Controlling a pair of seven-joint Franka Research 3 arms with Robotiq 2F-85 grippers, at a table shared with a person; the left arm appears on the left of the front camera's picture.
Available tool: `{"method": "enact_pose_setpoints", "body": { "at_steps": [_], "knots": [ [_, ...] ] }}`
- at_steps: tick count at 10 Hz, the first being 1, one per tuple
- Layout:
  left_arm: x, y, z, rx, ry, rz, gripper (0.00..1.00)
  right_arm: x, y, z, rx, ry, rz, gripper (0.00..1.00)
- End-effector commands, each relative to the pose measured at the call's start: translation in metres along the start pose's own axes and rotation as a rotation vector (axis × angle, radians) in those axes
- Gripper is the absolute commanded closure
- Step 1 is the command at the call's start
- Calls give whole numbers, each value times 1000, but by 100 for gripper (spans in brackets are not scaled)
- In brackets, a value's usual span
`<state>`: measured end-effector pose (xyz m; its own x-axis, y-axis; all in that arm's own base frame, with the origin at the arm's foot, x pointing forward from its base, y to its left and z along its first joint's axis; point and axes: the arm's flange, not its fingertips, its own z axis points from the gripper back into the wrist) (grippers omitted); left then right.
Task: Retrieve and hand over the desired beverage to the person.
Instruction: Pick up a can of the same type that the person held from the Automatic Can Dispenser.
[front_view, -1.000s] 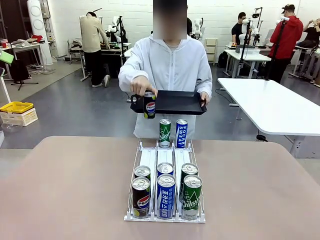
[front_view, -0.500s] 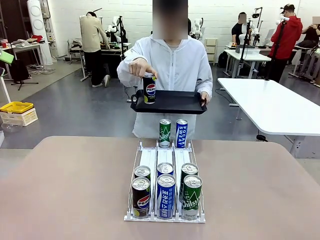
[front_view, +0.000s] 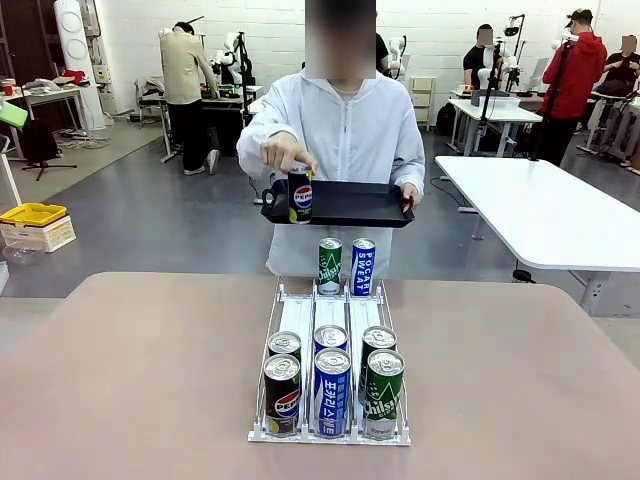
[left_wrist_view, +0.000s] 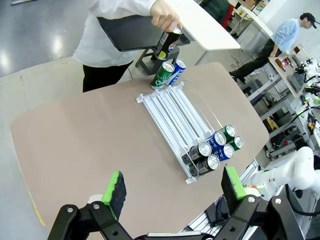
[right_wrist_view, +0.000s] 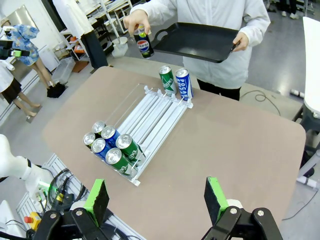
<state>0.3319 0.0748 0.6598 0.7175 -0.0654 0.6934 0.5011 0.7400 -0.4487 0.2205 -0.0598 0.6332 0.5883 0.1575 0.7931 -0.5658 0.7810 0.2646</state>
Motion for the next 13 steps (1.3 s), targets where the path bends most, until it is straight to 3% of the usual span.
{"method": "enact_pose_setpoints", "body": {
  "at_steps": [1, 13],
  "knots": [
    [0, 1, 0, -10, -3, -16, 0, 1, 0, -1, 24, -2, 9, 0],
    [0, 1, 0, -10, -3, -16, 0, 1, 0, -1, 24, -2, 9, 0]
  ]
}}
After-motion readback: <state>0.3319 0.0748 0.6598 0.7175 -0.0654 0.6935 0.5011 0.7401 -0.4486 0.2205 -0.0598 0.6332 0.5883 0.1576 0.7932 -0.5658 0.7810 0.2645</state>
